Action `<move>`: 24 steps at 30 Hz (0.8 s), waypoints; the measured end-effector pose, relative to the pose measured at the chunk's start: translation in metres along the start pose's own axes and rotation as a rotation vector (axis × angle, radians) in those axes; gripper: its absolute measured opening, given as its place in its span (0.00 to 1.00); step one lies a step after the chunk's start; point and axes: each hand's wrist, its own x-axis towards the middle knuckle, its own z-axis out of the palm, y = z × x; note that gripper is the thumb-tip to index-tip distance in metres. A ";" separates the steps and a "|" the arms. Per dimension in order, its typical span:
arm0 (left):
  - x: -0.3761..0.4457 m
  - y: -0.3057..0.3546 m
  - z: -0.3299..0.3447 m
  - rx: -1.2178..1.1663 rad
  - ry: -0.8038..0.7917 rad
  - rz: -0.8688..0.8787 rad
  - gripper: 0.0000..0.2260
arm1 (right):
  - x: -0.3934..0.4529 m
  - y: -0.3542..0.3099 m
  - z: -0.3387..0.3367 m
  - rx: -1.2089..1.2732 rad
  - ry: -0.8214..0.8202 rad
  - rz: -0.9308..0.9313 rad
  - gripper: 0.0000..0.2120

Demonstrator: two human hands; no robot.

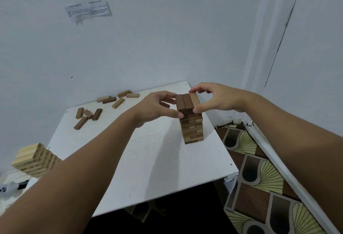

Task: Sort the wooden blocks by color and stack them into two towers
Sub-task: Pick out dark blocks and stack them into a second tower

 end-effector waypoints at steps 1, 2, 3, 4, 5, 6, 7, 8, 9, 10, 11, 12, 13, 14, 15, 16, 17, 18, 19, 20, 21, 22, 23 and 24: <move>-0.001 -0.001 0.000 0.007 -0.005 -0.011 0.36 | 0.000 0.002 0.000 -0.006 -0.001 0.003 0.35; -0.003 -0.003 0.000 0.008 -0.006 -0.025 0.40 | 0.001 0.004 0.001 -0.003 -0.001 0.005 0.39; -0.005 -0.006 0.000 -0.003 0.000 -0.034 0.44 | 0.000 0.006 0.002 0.027 0.010 0.004 0.42; -0.007 -0.010 0.001 -0.028 0.016 -0.033 0.45 | 0.000 0.008 0.005 0.088 0.039 0.002 0.44; -0.010 -0.014 0.003 -0.073 0.043 -0.025 0.46 | -0.002 0.010 0.009 0.174 0.079 -0.003 0.43; -0.014 -0.017 0.008 -0.148 0.084 -0.020 0.46 | -0.003 0.012 0.016 0.270 0.131 -0.002 0.40; -0.016 -0.019 0.014 -0.245 0.141 -0.025 0.45 | -0.004 0.014 0.023 0.363 0.192 0.003 0.38; -0.017 -0.020 0.021 -0.347 0.205 -0.038 0.44 | -0.003 0.016 0.030 0.450 0.253 0.007 0.37; -0.017 -0.018 0.029 -0.444 0.270 -0.056 0.43 | -0.002 0.017 0.038 0.533 0.306 0.016 0.36; -0.016 -0.014 0.038 -0.527 0.327 -0.071 0.42 | -0.001 0.016 0.046 0.624 0.349 0.025 0.34; -0.015 -0.009 0.047 -0.602 0.372 -0.080 0.41 | 0.000 0.014 0.054 0.703 0.383 0.031 0.31; -0.015 -0.002 0.056 -0.668 0.401 -0.087 0.40 | 0.001 0.011 0.060 0.757 0.409 0.036 0.30; -0.015 0.005 0.064 -0.724 0.414 -0.094 0.39 | 0.000 0.006 0.066 0.789 0.423 0.035 0.29; -0.016 0.012 0.072 -0.768 0.418 -0.100 0.39 | 0.001 0.004 0.071 0.811 0.434 0.033 0.29; -0.015 0.017 0.078 -0.799 0.421 -0.107 0.40 | 0.002 0.001 0.076 0.833 0.436 0.026 0.30; -0.015 0.021 0.084 -0.822 0.420 -0.116 0.42 | 0.003 -0.001 0.079 0.859 0.434 0.024 0.31; -0.014 0.022 0.088 -0.844 0.420 -0.126 0.44 | 0.005 -0.002 0.082 0.887 0.425 0.026 0.32; -0.012 0.023 0.090 -0.866 0.409 -0.130 0.47 | 0.006 -0.003 0.084 0.911 0.414 0.029 0.33; -0.012 0.023 0.091 -0.886 0.398 -0.134 0.50 | 0.007 -0.004 0.086 0.928 0.405 0.028 0.34; -0.011 0.023 0.092 -0.895 0.384 -0.140 0.51 | 0.008 -0.005 0.087 0.933 0.402 0.027 0.34; -0.011 0.022 0.092 -0.886 0.376 -0.146 0.51 | 0.008 -0.006 0.088 0.934 0.403 0.025 0.35; -0.012 0.023 0.093 -0.868 0.366 -0.143 0.50 | 0.009 -0.006 0.088 0.931 0.404 0.024 0.35; -0.013 0.024 0.093 -0.843 0.354 -0.133 0.49 | 0.009 -0.006 0.089 0.926 0.403 0.023 0.35; -0.013 0.025 0.094 -0.815 0.347 -0.119 0.48 | 0.009 -0.006 0.089 0.920 0.400 0.024 0.35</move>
